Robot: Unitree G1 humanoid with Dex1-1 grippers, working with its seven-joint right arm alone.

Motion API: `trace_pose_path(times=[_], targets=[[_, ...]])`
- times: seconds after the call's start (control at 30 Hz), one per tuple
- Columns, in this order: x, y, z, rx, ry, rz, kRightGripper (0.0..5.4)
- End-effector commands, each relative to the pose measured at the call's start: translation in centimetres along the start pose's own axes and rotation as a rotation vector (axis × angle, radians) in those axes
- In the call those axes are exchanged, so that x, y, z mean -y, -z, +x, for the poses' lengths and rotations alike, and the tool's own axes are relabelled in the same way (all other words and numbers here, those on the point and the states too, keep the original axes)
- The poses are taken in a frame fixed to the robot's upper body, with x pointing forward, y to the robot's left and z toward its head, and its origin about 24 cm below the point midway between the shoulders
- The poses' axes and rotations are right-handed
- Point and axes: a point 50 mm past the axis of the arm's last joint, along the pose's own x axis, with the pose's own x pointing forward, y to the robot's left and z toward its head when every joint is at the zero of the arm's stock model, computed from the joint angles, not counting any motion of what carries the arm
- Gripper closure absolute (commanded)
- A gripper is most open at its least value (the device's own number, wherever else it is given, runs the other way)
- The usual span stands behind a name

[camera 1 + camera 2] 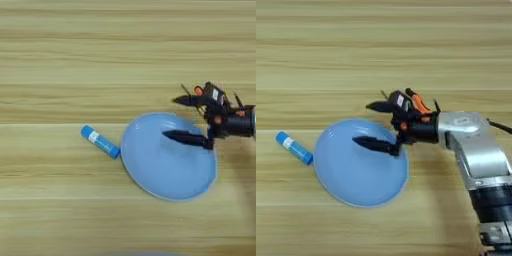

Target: Move the objects on the table

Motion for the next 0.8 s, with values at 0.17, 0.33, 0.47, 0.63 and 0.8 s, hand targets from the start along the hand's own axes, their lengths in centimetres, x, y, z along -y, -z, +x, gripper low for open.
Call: trace_pose_path(times=[0.17, 0.33, 0.47, 0.63, 0.8], targets=[[4.8, -5.6, -2.1, 0.222, 0.339, -0.039, 0.04], [7.7, -4.5, -3.1, 0.138, 0.563, 0.025, 0.04], [9.9, -2.9, -4.3, 0.037, 0.739, 0.073, 0.04], [11.0, -1.1, -4.7, -0.057, 0.824, 0.091, 0.04], [11.3, 0.4, -4.6, -0.109, 0.826, 0.106, 0.04]])
